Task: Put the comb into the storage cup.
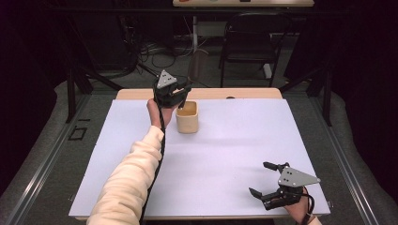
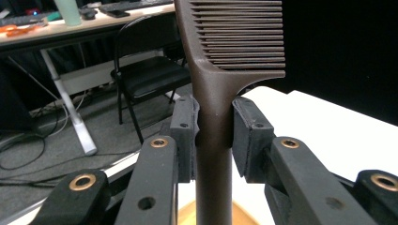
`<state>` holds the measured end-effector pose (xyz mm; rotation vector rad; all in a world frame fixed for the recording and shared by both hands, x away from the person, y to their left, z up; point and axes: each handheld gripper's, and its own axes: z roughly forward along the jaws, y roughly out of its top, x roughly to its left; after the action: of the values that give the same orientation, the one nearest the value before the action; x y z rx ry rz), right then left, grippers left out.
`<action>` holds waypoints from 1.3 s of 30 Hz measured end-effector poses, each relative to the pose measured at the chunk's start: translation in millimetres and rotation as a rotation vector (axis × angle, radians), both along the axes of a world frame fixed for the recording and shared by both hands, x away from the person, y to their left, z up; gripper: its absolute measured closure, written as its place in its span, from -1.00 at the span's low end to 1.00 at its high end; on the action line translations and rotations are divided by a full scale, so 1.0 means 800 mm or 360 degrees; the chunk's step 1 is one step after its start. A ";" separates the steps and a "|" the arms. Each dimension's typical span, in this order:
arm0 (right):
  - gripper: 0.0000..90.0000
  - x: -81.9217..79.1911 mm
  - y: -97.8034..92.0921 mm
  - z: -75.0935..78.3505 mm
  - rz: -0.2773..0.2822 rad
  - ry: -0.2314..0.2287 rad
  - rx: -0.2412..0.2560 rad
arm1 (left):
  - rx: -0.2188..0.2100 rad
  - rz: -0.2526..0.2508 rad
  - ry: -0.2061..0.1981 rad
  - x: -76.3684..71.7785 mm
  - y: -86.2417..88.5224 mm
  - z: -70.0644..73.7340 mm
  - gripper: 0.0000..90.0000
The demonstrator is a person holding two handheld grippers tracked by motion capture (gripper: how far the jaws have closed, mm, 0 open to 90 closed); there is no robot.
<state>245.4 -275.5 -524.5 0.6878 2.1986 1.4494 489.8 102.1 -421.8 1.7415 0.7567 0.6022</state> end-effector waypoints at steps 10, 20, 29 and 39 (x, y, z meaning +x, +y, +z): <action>-0.98 0.001 -0.001 0.000 -0.0001 -0.0001 0.0003 | -0.0049 0.0008 -0.0027 0.010 0.000 -0.014 0.60; -0.98 0.000 -0.001 0.000 -0.0001 0.0001 0.0005 | -0.0063 0.0021 -0.0002 0.013 -0.004 -0.023 0.60; -0.98 0.001 0.000 0.000 0.0001 0.0005 0.0005 | -0.0051 0.0027 0.0043 0.016 -0.002 -0.035 0.60; -0.98 0.000 0.000 0.000 0.0005 0.0008 0.0004 | -0.0043 0.0017 0.0083 0.018 0.001 -0.044 0.60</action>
<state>245.8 -275.7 -524.9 0.6901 2.2027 1.4536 504.3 102.8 -456.8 1.7351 0.8075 0.5529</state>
